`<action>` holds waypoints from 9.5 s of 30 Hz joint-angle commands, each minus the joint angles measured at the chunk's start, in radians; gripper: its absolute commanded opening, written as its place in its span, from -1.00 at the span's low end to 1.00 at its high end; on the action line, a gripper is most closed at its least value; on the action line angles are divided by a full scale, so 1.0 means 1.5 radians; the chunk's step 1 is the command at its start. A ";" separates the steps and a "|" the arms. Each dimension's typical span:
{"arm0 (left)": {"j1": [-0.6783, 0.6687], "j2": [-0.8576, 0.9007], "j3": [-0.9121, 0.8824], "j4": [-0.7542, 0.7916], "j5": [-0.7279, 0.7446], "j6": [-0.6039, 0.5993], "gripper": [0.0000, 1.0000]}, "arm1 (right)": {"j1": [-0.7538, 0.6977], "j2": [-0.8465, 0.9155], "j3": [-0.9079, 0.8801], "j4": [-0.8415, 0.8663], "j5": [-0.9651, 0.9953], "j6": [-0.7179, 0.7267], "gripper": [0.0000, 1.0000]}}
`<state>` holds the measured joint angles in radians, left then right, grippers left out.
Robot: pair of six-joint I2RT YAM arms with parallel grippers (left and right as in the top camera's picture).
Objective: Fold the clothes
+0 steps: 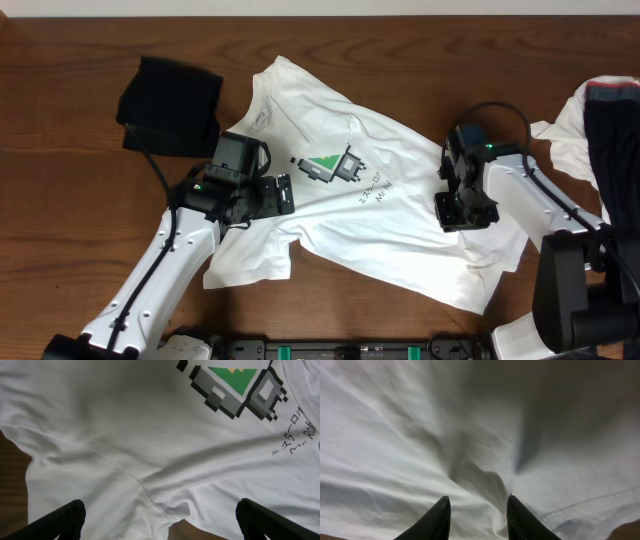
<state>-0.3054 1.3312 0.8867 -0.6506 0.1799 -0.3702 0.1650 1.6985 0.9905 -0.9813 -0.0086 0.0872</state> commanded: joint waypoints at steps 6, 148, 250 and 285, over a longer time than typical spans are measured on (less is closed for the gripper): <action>-0.003 -0.008 -0.003 -0.003 -0.004 -0.006 0.96 | 0.001 -0.003 -0.048 0.037 0.017 0.009 -0.38; -0.003 -0.008 -0.003 -0.003 -0.004 -0.006 0.96 | -0.393 0.062 0.181 0.016 -0.184 -0.080 0.20; -0.003 -0.008 -0.003 -0.003 -0.004 -0.006 0.96 | -0.507 -0.015 -0.017 0.265 -0.138 -0.019 -0.97; -0.003 -0.008 -0.003 -0.015 -0.004 -0.006 0.96 | -0.498 0.002 -0.100 0.320 -0.304 -0.021 -0.31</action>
<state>-0.3054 1.3312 0.8864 -0.6693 0.1799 -0.3702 -0.5903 1.6951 0.8524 -0.5114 -0.4416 0.0418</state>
